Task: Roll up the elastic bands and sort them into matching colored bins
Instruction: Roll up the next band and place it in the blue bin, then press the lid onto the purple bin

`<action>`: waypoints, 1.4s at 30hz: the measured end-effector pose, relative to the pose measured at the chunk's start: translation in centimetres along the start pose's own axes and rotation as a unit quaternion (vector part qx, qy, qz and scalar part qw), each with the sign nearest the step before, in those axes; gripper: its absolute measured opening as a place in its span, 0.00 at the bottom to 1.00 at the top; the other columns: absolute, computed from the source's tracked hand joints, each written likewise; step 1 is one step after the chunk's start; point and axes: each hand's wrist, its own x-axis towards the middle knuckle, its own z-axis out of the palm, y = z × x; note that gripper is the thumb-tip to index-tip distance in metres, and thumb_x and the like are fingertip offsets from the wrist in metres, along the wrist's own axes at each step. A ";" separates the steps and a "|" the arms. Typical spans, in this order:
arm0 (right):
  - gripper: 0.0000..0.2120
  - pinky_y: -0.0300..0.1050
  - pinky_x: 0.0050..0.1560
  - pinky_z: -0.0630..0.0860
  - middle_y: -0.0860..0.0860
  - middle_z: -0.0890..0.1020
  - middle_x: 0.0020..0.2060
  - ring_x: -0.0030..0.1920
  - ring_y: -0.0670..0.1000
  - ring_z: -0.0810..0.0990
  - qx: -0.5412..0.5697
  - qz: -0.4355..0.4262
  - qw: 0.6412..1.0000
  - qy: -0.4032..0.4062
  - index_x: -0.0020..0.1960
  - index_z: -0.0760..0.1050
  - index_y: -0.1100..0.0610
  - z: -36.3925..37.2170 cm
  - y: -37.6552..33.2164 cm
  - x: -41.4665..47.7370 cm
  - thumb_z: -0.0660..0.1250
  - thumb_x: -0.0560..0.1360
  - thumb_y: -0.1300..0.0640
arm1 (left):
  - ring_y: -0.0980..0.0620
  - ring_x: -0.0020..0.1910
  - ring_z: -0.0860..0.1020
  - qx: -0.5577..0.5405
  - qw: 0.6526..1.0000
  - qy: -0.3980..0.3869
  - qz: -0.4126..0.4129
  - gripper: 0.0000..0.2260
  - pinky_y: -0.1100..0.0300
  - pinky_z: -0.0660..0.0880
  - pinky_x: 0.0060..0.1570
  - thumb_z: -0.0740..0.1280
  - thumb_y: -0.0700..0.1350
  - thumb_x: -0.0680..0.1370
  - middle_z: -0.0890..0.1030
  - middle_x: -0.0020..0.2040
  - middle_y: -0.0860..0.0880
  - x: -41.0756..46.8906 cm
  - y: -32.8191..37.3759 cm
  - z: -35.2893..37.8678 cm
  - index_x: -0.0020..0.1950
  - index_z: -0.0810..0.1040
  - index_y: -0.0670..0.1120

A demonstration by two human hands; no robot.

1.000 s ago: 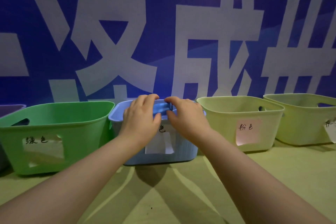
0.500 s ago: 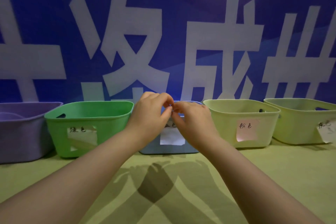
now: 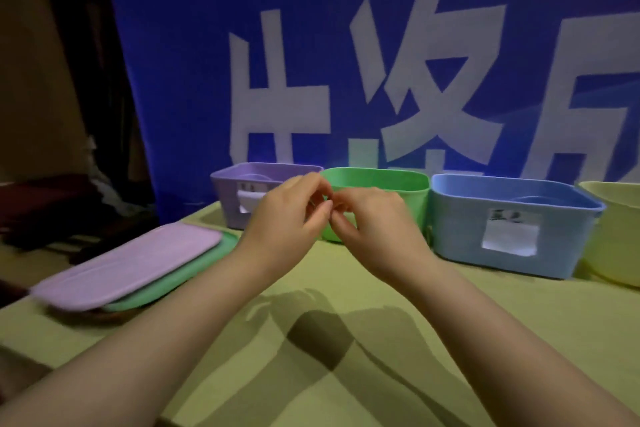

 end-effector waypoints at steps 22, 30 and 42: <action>0.14 0.47 0.58 0.62 0.47 0.78 0.57 0.58 0.51 0.72 -0.003 -0.141 0.975 -0.171 0.63 0.71 0.47 19.4 -14.2 7.0 0.57 0.78 0.48 | 0.54 0.56 0.74 0.265 0.941 -0.047 -0.204 0.13 0.58 0.67 0.52 0.60 0.51 0.77 0.75 0.56 0.55 -13.1 -18.9 -11.7 0.62 0.70 0.54; 0.13 0.49 0.55 0.64 0.46 0.79 0.55 0.55 0.52 0.72 -0.023 -0.179 0.965 -0.192 0.58 0.75 0.46 21.6 -14.4 7.0 0.57 0.78 0.47 | 0.54 0.50 0.74 0.259 0.945 -0.051 -0.195 0.13 0.57 0.70 0.49 0.61 0.60 0.75 0.77 0.48 0.55 -14.4 -21.5 -11.1 0.52 0.76 0.53; 0.08 0.48 0.54 0.64 0.49 0.81 0.47 0.51 0.52 0.74 0.005 -0.198 0.970 -0.142 0.51 0.78 0.50 20.0 -14.8 7.0 0.62 0.75 0.53 | 0.54 0.25 0.72 0.330 0.938 -0.033 -0.106 0.16 0.62 0.62 0.24 0.80 0.48 0.58 0.72 0.25 0.54 -13.6 -19.6 -11.0 0.27 0.72 0.49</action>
